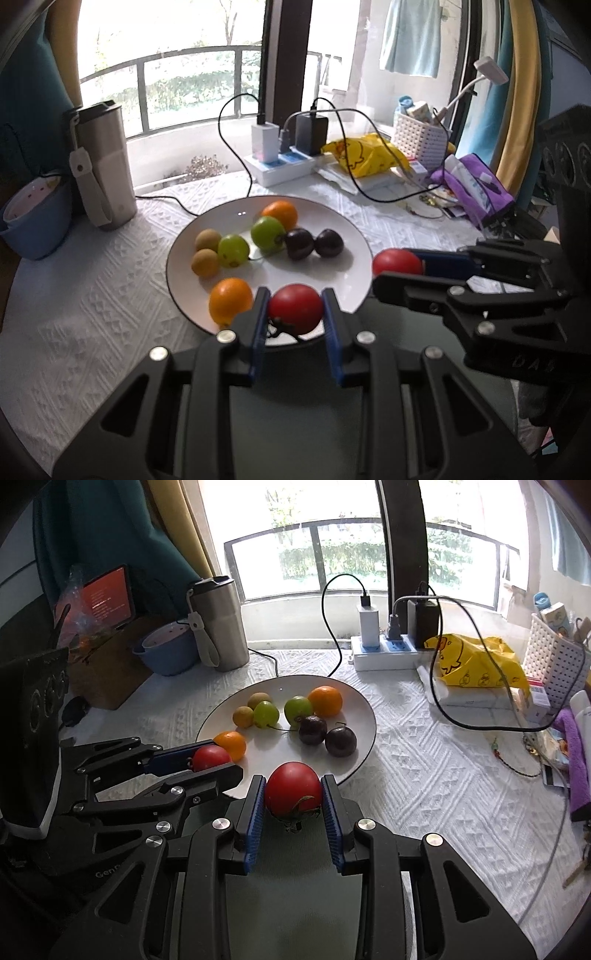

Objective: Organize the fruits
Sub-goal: 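Carry both red tomatoes in both grippers over the white plate, then lower and release both tomatoes onto the plate with both grippers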

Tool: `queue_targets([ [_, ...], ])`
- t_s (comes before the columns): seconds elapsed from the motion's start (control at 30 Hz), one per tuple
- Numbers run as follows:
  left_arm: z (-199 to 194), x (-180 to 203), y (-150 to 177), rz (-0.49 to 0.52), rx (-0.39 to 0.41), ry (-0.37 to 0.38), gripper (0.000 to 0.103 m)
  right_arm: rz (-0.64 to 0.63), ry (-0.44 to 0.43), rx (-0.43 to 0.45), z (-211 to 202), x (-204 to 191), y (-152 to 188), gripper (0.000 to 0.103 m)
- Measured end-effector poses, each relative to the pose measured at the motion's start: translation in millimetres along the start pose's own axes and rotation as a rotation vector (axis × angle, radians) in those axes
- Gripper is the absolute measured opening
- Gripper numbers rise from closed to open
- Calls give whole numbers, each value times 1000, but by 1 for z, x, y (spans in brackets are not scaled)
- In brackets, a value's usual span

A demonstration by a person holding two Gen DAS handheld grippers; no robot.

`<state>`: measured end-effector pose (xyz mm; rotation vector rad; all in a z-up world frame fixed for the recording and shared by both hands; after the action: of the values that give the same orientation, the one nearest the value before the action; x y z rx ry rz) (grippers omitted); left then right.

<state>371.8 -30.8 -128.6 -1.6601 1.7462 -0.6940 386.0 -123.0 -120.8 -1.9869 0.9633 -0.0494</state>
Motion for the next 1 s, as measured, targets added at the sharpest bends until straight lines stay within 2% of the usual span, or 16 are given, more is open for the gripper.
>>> queue_targets([
  [0.6, 35, -5, 3, -3, -72, 21, 29, -1, -12, -48, 42, 19, -14, 32],
  [1.0, 35, -6, 4, -15, -82, 14, 30, 7, 8, -55, 43, 20, -14, 32],
])
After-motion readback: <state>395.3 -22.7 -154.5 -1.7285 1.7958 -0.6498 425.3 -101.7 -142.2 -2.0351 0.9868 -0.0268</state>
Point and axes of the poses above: each gripper's, at about its wrist camera, not at the fingertips, and z roughly the way its jaws point, x to its right, y to its underside, the point moved 8 cm from there along z, roughly the way its jaws point, and after that the axes turned 15 degrees about -y, right-handed, at the moved point
